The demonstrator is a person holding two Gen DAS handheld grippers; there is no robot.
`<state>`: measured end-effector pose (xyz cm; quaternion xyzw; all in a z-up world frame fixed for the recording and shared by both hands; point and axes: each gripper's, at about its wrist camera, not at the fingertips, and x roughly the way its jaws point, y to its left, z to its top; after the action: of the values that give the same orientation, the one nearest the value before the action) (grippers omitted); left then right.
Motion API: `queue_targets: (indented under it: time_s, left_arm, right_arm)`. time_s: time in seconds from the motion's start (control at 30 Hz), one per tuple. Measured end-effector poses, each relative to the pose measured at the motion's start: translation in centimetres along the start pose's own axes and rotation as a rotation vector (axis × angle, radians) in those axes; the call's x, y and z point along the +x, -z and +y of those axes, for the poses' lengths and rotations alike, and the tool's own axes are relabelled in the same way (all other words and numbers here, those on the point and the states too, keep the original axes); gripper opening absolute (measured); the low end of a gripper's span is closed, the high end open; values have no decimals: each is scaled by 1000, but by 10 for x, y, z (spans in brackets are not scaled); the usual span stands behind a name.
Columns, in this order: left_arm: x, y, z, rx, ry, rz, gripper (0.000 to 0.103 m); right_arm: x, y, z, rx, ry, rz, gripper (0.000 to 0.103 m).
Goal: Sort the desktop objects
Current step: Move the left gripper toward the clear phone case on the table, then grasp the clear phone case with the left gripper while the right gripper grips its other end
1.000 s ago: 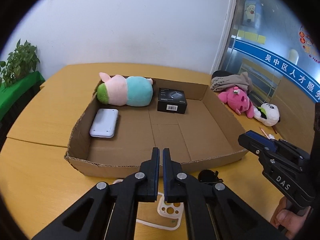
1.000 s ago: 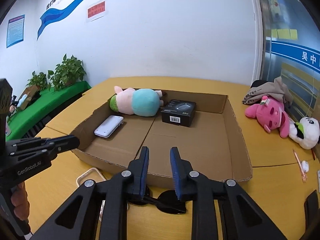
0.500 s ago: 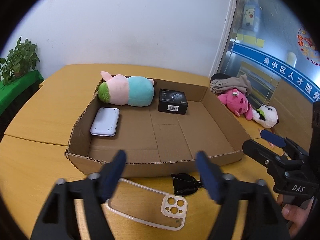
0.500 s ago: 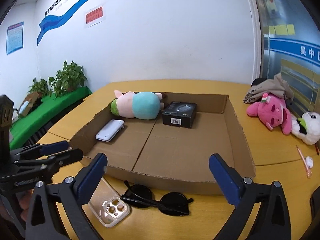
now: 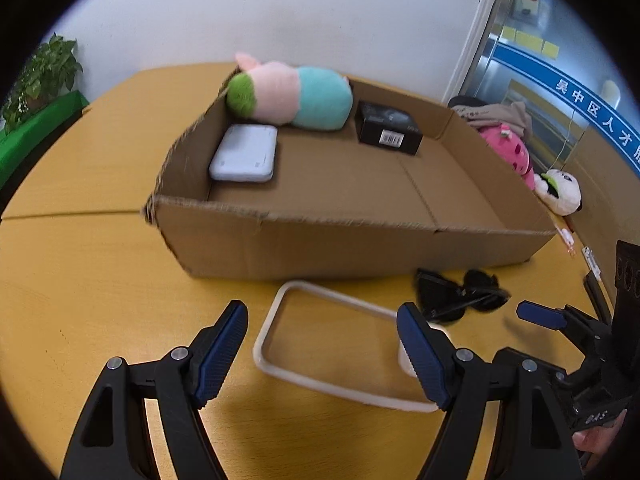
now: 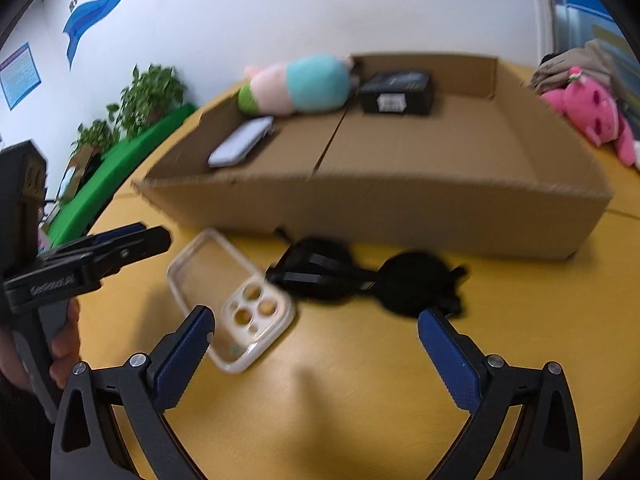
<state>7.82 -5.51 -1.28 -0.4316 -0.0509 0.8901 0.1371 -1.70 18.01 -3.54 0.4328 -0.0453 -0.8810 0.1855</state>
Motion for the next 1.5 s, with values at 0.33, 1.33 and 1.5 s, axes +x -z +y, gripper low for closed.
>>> queue_targets:
  time_s: [0.33, 1.33, 1.5]
  left_arm:
    - [26, 15, 15, 19, 77, 125, 50]
    - [8, 57, -54, 730, 402, 328, 69]
    - [12, 57, -56, 772, 467, 343, 70]
  right_arm:
    - [38, 17, 39, -110, -114, 112, 103]
    - [21, 46, 29, -955, -350, 376, 103]
    - [25, 38, 25, -934, -444, 361, 103]
